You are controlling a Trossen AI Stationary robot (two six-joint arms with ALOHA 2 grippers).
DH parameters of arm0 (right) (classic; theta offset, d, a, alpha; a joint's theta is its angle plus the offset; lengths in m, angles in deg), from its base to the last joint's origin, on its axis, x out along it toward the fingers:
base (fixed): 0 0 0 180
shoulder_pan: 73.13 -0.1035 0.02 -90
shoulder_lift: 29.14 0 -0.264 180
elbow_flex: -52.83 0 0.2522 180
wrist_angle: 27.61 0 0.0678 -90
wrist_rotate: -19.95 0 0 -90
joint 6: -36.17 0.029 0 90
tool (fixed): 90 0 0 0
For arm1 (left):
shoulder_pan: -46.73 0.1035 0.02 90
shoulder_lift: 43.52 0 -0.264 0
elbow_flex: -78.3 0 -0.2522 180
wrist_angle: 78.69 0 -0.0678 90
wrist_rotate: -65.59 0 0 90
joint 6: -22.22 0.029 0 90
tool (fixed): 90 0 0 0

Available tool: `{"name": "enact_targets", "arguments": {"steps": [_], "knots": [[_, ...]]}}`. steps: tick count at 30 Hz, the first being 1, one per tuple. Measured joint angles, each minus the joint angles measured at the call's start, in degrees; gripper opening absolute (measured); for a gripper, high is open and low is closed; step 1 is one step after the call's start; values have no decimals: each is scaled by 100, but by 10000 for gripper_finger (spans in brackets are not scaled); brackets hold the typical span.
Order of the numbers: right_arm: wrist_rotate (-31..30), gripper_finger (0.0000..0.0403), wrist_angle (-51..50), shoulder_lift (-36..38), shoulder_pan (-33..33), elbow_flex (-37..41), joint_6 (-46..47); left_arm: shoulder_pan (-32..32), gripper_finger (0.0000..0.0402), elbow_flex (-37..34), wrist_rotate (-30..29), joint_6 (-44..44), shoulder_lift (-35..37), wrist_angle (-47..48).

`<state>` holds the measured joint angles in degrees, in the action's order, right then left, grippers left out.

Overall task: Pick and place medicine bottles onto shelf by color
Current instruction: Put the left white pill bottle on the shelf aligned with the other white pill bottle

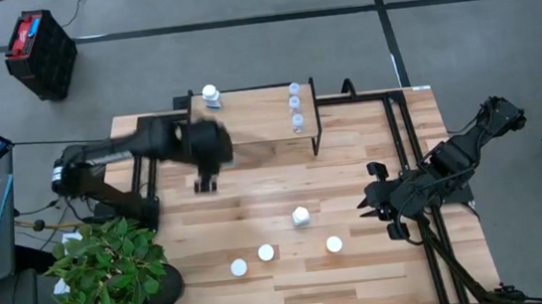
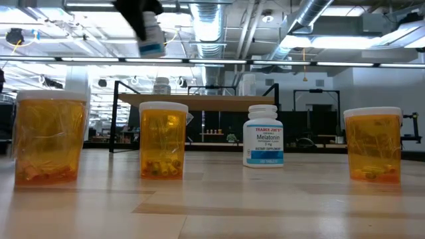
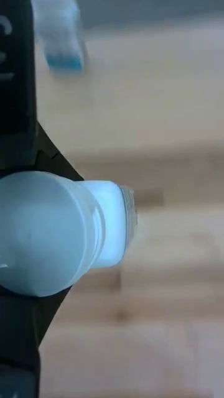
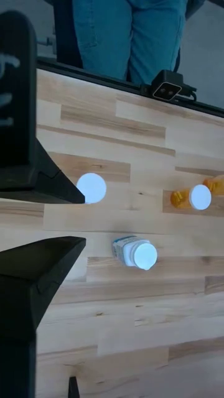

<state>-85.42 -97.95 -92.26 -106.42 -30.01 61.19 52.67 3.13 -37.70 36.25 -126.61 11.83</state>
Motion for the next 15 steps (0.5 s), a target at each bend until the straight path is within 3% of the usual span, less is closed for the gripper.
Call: {"name": "enact_targets", "arguments": {"steps": [8, 15], "knots": [[2, 118, 1, 0, 1, 0, 0, 2095, 128, 295, 655, 1461, -92, -15], [2, 118, -17, 0, 1, 0, -102, 2748, 128, 295, 698, 1971, -747, -126]]}}
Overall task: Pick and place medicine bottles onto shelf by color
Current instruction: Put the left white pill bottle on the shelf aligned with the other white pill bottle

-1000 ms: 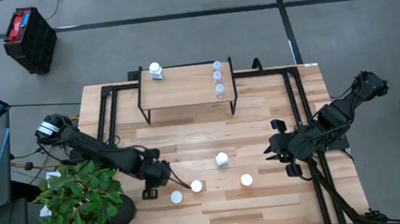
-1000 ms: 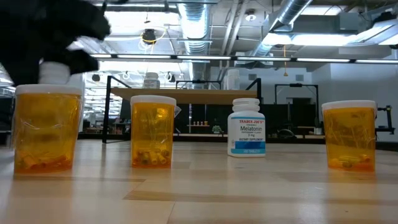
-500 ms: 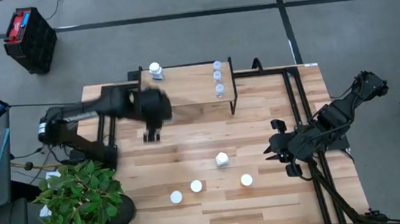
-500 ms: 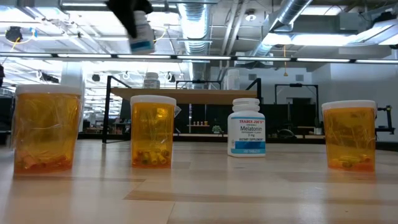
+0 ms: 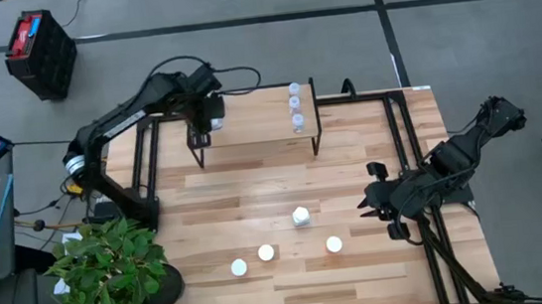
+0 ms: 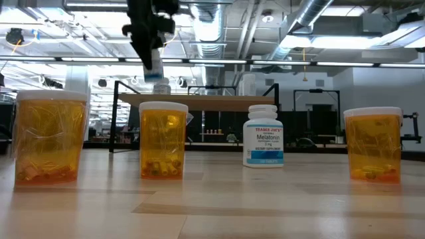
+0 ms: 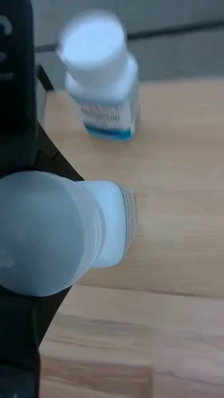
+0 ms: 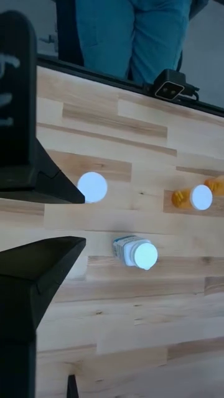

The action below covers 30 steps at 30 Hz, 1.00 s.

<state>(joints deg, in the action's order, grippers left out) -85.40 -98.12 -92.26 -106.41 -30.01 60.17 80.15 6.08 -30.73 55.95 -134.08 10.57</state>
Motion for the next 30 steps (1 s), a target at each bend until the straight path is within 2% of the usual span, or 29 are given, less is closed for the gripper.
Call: {"name": "enact_targets", "arguments": {"steps": [8, 14, 18, 30], "knots": [[0, 118, -22, 0, 0, 0, -112, 180, 133, -4, -90, 249, -506, 8], [2, 118, -83, 0, 0, 0, -112, 171, 192, -4, -473, 184, -506, -84], [2, 118, -102, 0, 1, 0, -111, 173, 215, -2, -558, 168, -506, -263], [2, 118, -107, 0, 2, 0, -109, 167, 224, -2, -831, 314, -506, -587]]}}
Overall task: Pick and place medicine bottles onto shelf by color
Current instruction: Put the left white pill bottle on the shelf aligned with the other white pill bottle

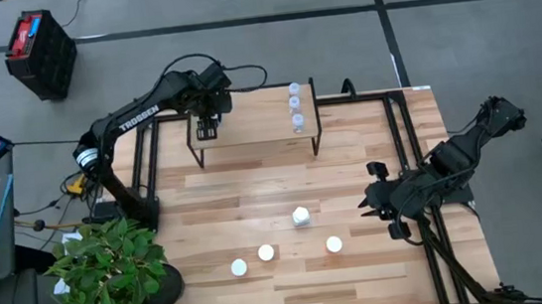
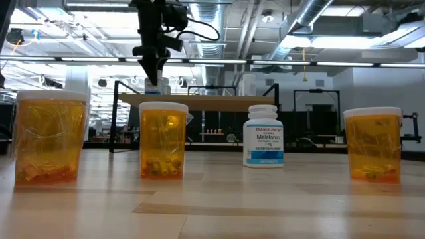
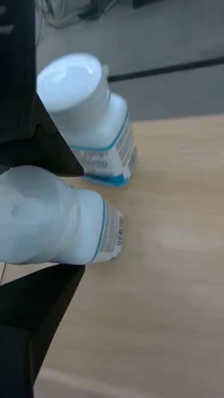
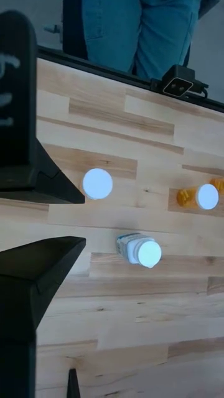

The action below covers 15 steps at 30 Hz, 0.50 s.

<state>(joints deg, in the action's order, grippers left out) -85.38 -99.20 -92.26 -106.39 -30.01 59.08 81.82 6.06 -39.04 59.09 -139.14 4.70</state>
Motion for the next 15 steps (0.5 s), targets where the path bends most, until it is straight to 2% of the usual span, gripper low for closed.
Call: {"name": "enact_targets", "arguments": {"steps": [10, 15], "knots": [[4, 118, 0, 0, 0, 0, 16, -11, 225, 39, -108, 18, 0, -31], [9, 118, 0, 0, 0, 0, 14, -60, 225, 701, 78, -4, -4, 147]]}}
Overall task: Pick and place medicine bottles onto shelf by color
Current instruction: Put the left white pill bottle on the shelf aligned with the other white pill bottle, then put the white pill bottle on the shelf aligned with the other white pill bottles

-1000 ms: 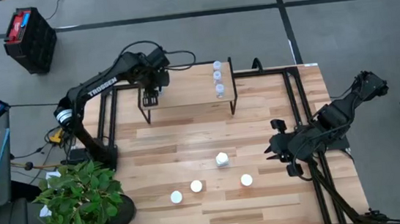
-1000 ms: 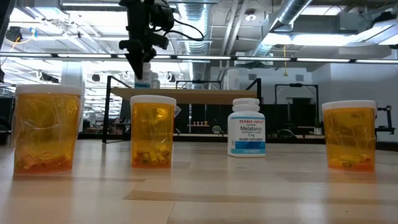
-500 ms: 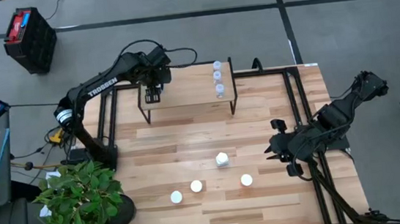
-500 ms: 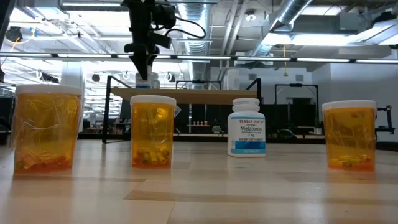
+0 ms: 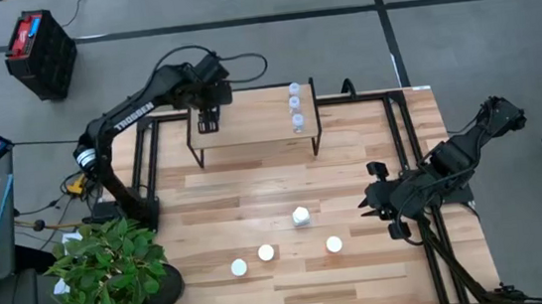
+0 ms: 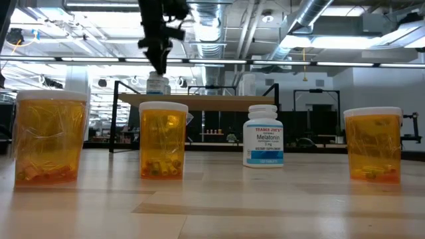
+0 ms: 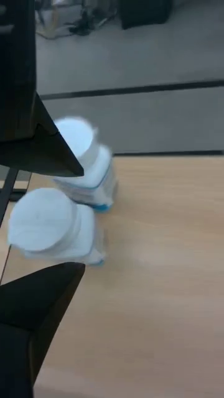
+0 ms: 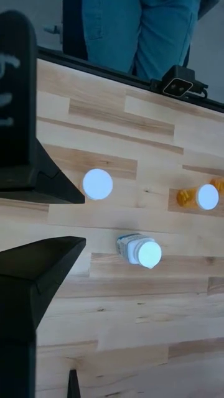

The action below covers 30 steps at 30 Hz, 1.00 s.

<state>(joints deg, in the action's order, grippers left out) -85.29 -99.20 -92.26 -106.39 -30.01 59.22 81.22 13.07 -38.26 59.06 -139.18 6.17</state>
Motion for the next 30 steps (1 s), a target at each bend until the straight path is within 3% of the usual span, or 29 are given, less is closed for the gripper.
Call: {"name": "enact_targets", "arguments": {"steps": [8, 13, 15, 17, 23, 30], "knots": [[2, 118, -2, 0, 0, 0, -2, -165, 225, 1355, 700, -641, 9, 636], [2, 118, 0, 0, 0, 0, -2, -654, 224, 1562, 2217, -1838, 11, 906], [0, 118, 1, 0, 0, 0, -2, -1004, 224, 1456, 2575, -2212, 11, 876], [0, 118, 4, 0, 0, 0, 2, -1421, 223, 1299, 2505, -2477, -2, 746], [-4, 118, 148, 2, 0, 0, 120, -2679, 223, 331, 1543, -2918, -11, -583], [-537, 118, 66, -256, 9, 0, 1072, -3667, 223, -949, 1504, -3244, -14, -2400]]}}
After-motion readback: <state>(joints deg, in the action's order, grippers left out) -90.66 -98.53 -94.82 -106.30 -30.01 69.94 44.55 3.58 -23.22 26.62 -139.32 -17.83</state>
